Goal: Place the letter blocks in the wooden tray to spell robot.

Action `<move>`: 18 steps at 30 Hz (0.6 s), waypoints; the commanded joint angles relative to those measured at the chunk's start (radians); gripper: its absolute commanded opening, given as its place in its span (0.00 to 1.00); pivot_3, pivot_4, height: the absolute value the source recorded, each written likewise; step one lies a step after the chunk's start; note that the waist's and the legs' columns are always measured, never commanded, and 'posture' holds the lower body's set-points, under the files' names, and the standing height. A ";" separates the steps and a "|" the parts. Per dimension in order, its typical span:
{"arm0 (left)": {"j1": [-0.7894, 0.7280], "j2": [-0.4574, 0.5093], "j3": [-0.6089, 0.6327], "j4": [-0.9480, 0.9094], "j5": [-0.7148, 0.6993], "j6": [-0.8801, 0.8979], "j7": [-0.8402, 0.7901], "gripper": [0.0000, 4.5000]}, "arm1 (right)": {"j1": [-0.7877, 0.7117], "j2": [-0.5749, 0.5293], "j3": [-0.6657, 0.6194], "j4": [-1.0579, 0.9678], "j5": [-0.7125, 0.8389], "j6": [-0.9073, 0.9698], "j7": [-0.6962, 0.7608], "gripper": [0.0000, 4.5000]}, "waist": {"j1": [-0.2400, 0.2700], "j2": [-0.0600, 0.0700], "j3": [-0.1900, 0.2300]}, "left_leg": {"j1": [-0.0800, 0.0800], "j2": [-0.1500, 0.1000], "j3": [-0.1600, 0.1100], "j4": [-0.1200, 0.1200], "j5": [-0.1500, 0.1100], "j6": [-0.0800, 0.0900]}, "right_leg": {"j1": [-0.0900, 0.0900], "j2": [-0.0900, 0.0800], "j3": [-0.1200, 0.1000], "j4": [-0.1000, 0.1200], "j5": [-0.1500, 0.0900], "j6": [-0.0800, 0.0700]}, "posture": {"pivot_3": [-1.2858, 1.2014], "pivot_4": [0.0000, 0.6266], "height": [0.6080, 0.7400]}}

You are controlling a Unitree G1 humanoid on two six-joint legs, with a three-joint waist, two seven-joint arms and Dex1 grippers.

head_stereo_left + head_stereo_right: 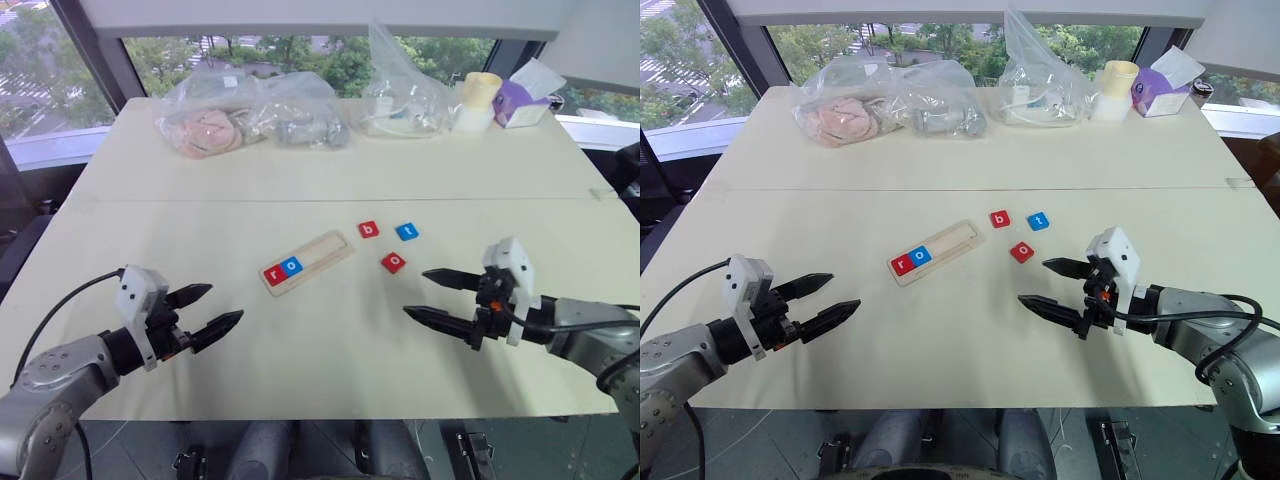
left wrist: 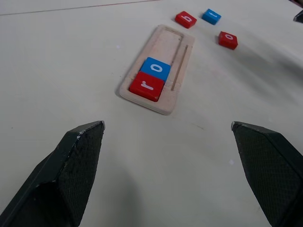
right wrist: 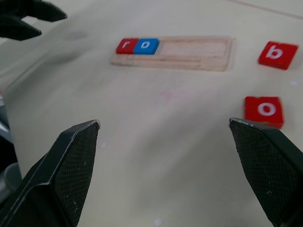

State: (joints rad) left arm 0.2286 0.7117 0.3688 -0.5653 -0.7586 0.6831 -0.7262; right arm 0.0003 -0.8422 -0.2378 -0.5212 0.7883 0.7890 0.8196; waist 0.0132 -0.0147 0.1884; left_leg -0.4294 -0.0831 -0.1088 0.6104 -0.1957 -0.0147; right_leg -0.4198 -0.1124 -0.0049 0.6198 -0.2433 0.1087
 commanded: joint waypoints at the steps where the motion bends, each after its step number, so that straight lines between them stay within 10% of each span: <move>1: -0.012 0.029 0.019 0.012 0.004 -0.024 -0.037 1.00 | -0.014 0.000 -0.015 -0.007 0.000 -0.020 0.003 0.99 | 0.000 0.000 0.000 | 0.000 0.000 0.000 0.000 0.000 0.000 | 0.000 0.000 0.000 0.000 0.000 0.000 | 0.52 0.24 1.00; 18: -0.030 0.046 -0.043 0.053 0.108 -0.055 -0.027 1.00 | -0.023 0.016 -0.006 0.010 -0.038 -0.023 -0.040 0.99 | 0.000 0.000 0.000 | 0.000 0.000 0.000 0.000 0.000 0.001 | 0.000 0.000 0.000 -0.001 0.000 0.000 | 0.52 0.24 1.00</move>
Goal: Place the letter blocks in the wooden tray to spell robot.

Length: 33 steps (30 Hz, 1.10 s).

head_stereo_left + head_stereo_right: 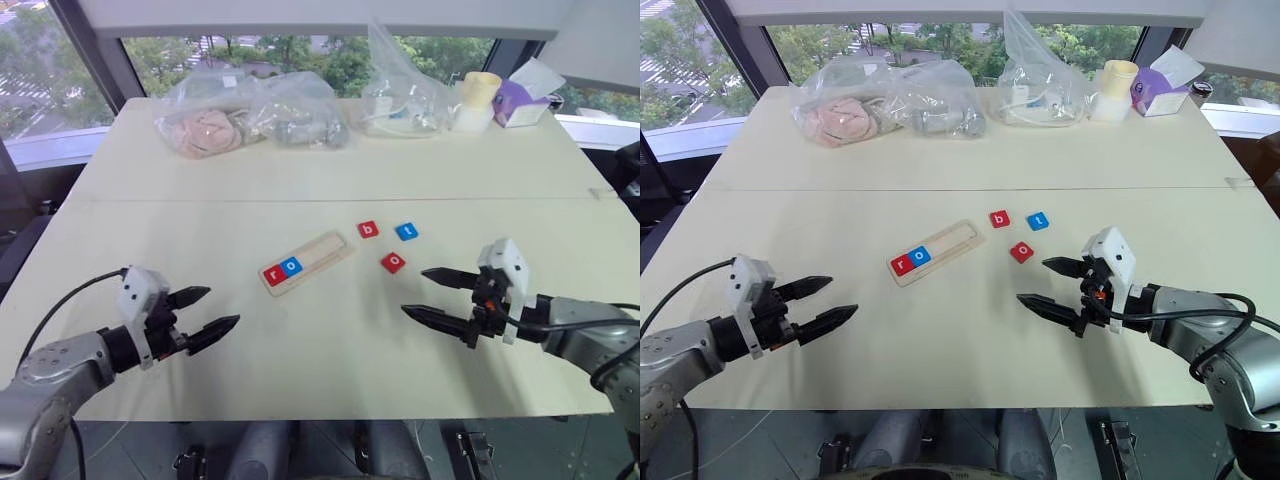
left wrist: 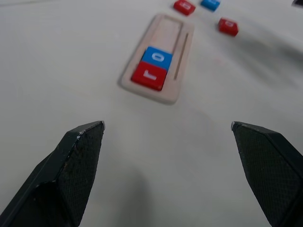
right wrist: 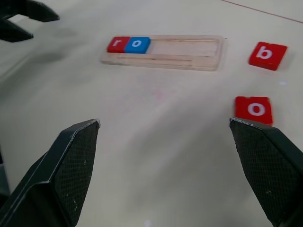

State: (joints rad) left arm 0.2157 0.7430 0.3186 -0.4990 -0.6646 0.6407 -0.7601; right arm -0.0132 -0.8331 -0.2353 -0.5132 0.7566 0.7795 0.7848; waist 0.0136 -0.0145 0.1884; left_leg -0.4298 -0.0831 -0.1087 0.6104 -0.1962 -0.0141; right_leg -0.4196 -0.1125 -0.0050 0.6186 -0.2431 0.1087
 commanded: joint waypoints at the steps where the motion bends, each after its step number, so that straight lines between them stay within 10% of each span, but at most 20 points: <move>1: -0.026 0.013 0.017 -0.014 0.006 -0.006 0.011 1.00 | -0.008 0.003 -0.006 0.004 -0.010 -0.013 -0.003 0.99 | 0.000 0.000 0.000 | 0.000 0.000 0.000 0.000 0.000 0.000 | 0.000 0.000 0.000 0.000 0.000 0.000 | 0.52 0.24 1.00; 16: -0.388 0.177 -0.168 0.045 0.030 0.141 -0.078 1.00 | -0.159 0.016 0.092 -0.203 0.151 0.245 -0.157 0.99 | 0.000 0.001 0.000 | -0.003 0.000 -0.001 0.000 0.002 0.003 | -0.004 0.001 -0.001 0.002 0.001 0.000 | 0.52 0.24 1.00; 33: -0.599 -0.090 -0.522 0.384 0.400 -0.105 -0.026 1.00 | -0.083 0.067 0.172 -0.274 0.070 0.176 -0.257 0.99 | -0.003 0.000 0.000 | -0.003 -0.002 0.000 0.002 0.002 0.004 | -0.004 0.000 0.000 0.002 0.004 0.005 | 0.52 0.24 1.00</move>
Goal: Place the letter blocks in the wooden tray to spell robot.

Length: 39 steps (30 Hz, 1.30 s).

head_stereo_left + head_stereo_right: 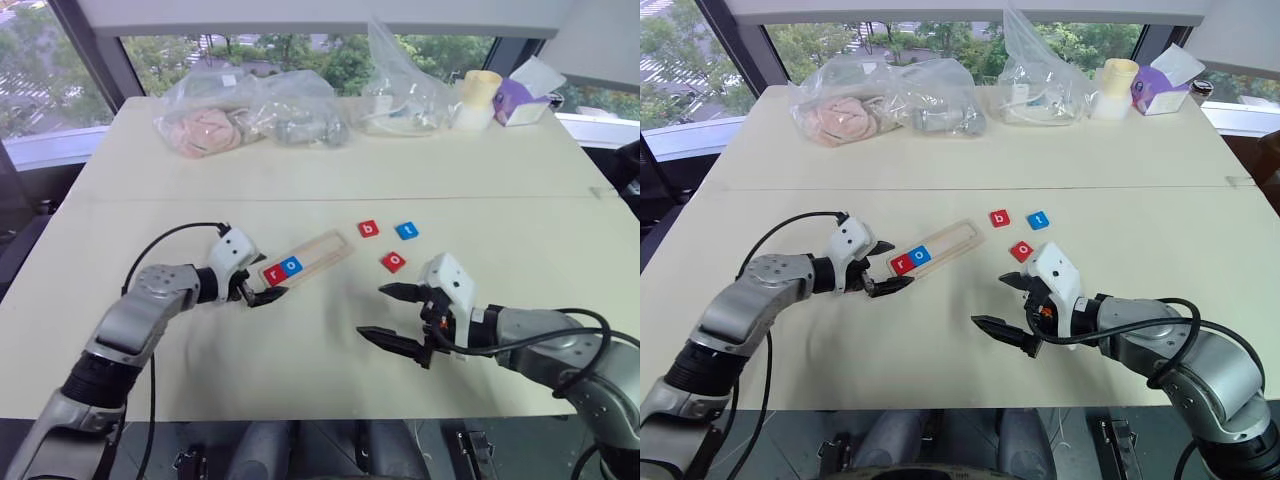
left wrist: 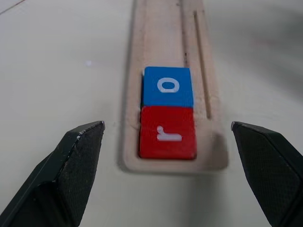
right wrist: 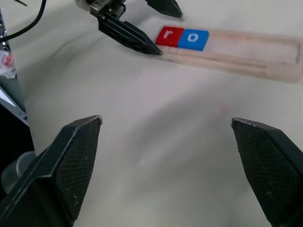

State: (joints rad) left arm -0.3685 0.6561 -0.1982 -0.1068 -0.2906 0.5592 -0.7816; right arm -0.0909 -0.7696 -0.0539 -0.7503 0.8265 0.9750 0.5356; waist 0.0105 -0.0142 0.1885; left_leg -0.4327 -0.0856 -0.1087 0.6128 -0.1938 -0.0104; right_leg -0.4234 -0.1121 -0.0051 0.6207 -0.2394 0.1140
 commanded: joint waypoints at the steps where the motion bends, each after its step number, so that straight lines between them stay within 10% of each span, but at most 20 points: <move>1: -0.009 -0.006 -0.010 -0.016 0.024 -0.018 -0.017 1.00 | -0.008 0.005 -0.009 -0.036 -0.001 -0.019 -0.011 0.99 | 0.002 0.000 0.000 | 0.000 0.000 0.000 0.000 0.000 0.000 | 0.000 0.000 0.000 0.000 0.001 0.001 | 0.52 0.24 1.00; 7: 0.011 -0.012 -0.074 -0.007 0.104 0.008 -0.015 1.00 | -0.032 0.016 -0.003 -0.020 -0.007 -0.019 -0.024 0.99 | 0.004 0.000 0.000 | 0.001 -0.001 0.000 0.002 0.000 0.000 | 0.001 0.000 0.000 0.002 0.000 0.000 | 0.52 0.24 1.00; 12: 0.017 -0.046 -0.059 -0.005 0.103 0.035 -0.001 0.70 | -0.028 0.022 -0.009 -0.016 -0.011 -0.023 -0.025 1.00 | 0.006 0.002 -0.001 | 0.007 -0.001 -0.001 0.002 0.000 0.000 | 0.008 -0.001 -0.001 0.001 -0.001 0.000 | 0.52 0.24 1.00; 17: -0.003 -0.057 -0.049 0.019 0.112 0.043 0.003 0.70 | -0.021 0.025 -0.017 -0.015 -0.013 -0.024 -0.025 1.00 | 0.006 0.002 -0.002 | 0.010 -0.001 -0.002 0.002 0.000 0.000 | 0.012 -0.001 -0.001 0.000 -0.001 0.000 | 0.52 0.24 1.00; 26: -0.147 0.046 -0.091 0.275 0.145 -0.481 -0.418 0.70 | -0.009 0.023 -0.030 0.020 -0.035 -0.039 -0.015 1.00 | 0.004 0.003 -0.002 | 0.007 -0.001 -0.002 0.000 0.000 0.000 | 0.008 -0.001 -0.001 -0.001 0.000 0.000 | 0.52 0.24 1.00; 39: -0.416 -0.106 -0.134 0.786 0.242 -0.846 -0.606 0.70 | 0.095 0.052 -0.036 -0.003 -0.059 -0.067 -0.043 1.00 | 0.000 0.002 -0.002 | 0.005 -0.003 -0.002 0.001 0.000 0.001 | 0.008 0.000 -0.001 -0.002 0.002 0.006 | 0.52 0.24 1.00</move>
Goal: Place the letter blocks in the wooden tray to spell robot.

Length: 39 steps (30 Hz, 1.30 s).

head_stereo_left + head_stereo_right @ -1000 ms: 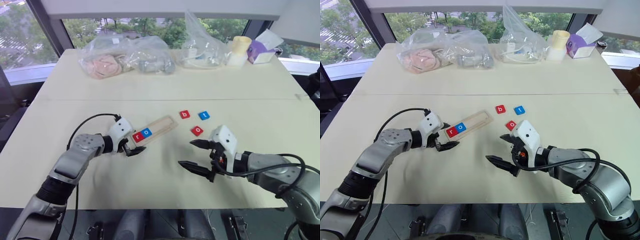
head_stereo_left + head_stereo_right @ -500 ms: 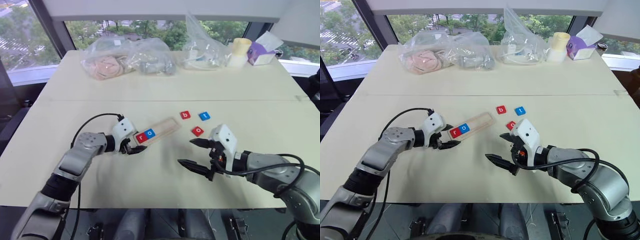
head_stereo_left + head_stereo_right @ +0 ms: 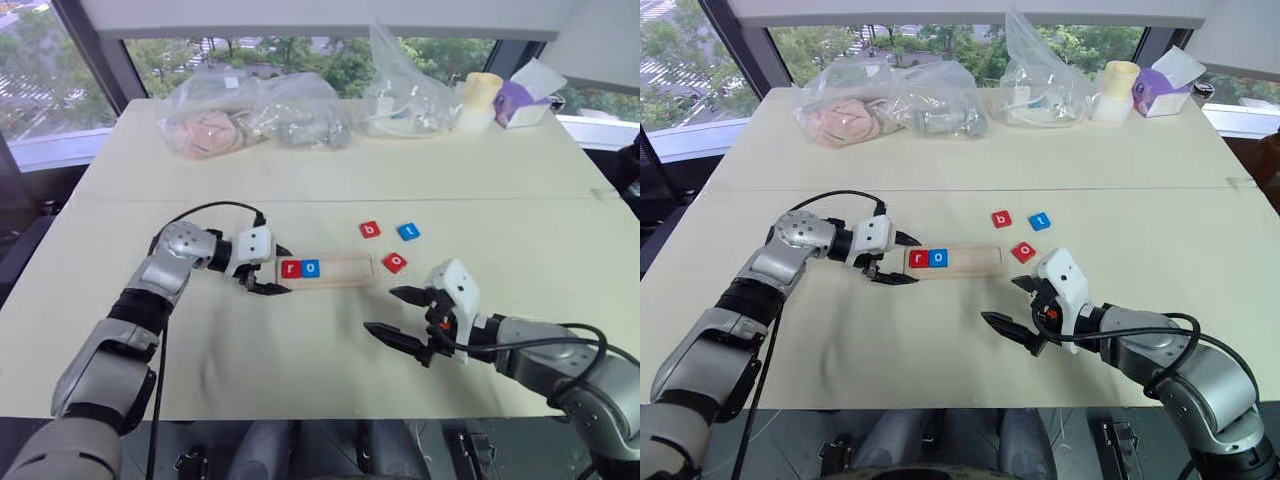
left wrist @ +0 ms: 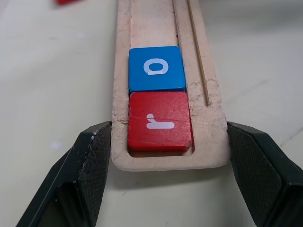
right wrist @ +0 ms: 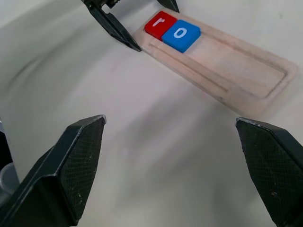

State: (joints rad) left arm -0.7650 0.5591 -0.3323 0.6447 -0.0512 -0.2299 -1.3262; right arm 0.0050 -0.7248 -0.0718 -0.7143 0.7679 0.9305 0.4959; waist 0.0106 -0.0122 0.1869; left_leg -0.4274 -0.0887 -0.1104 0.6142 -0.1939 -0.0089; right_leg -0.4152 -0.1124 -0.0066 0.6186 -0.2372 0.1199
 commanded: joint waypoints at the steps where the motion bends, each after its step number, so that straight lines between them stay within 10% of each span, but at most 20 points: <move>1: -0.024 -0.015 0.001 0.045 -0.003 -0.065 -0.082 0.70 | 0.001 0.007 -0.016 -0.038 -0.003 -0.025 -0.003 1.00 | 0.001 0.000 0.000 | 0.000 0.000 0.000 0.000 0.000 0.000 | 0.000 0.000 0.000 0.000 0.000 0.000 | 0.52 0.24 1.00; 8: -0.067 -0.037 -0.006 0.145 0.033 -0.087 -0.141 0.70 | -0.006 0.018 0.001 -0.015 -0.026 -0.040 -0.006 1.00 | 0.002 0.000 0.000 | 0.001 0.000 0.000 0.001 0.000 0.000 | 0.002 0.000 -0.001 0.000 0.000 0.000 | 0.52 0.24 1.00; 11: -0.067 -0.042 -0.004 0.151 0.037 -0.033 -0.152 0.99 | -0.007 0.024 0.006 -0.016 -0.032 -0.042 -0.009 1.00 | 0.000 0.000 0.000 | 0.001 0.000 0.000 0.001 0.000 0.000 | 0.002 0.001 -0.001 0.001 0.000 0.001 | 0.52 0.24 1.00; 22: -0.040 0.012 0.030 0.069 0.028 0.048 -0.128 0.99 | -0.130 0.083 0.032 0.121 -0.111 -0.026 -0.071 1.00 | -0.004 0.000 0.000 | 0.004 0.001 0.000 0.002 0.000 0.000 | 0.003 0.002 0.000 0.003 0.000 0.001 | 0.52 0.24 1.00; 28: -0.029 0.126 0.124 -0.094 -0.083 0.309 -0.187 0.99 | -0.417 0.213 0.121 0.362 -0.223 -0.022 -0.154 1.00 | -0.031 -0.001 0.001 | 0.003 0.001 0.000 0.002 0.001 -0.001 | -0.003 0.002 0.001 0.011 0.000 0.001 | 0.52 0.24 1.00; 39: 0.174 0.112 0.466 -0.695 -0.366 0.908 0.257 0.99 | -0.710 0.426 0.213 0.859 -0.498 -0.123 -0.285 1.00 | -0.031 -0.001 0.001 | 0.001 0.000 -0.001 -0.001 0.002 -0.003 | -0.008 0.005 0.005 0.014 0.001 0.001 | 0.52 0.24 1.00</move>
State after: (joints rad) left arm -0.6097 0.6628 0.0795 0.0731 -0.3600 0.6021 -1.1159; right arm -0.6748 -0.3089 0.1452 0.1352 0.3016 0.8382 0.2202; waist -0.0205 -0.0127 0.1877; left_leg -0.4266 -0.0883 -0.1108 0.6132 -0.1919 -0.0120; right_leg -0.4236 -0.1074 -0.0015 0.6337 -0.2365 0.1210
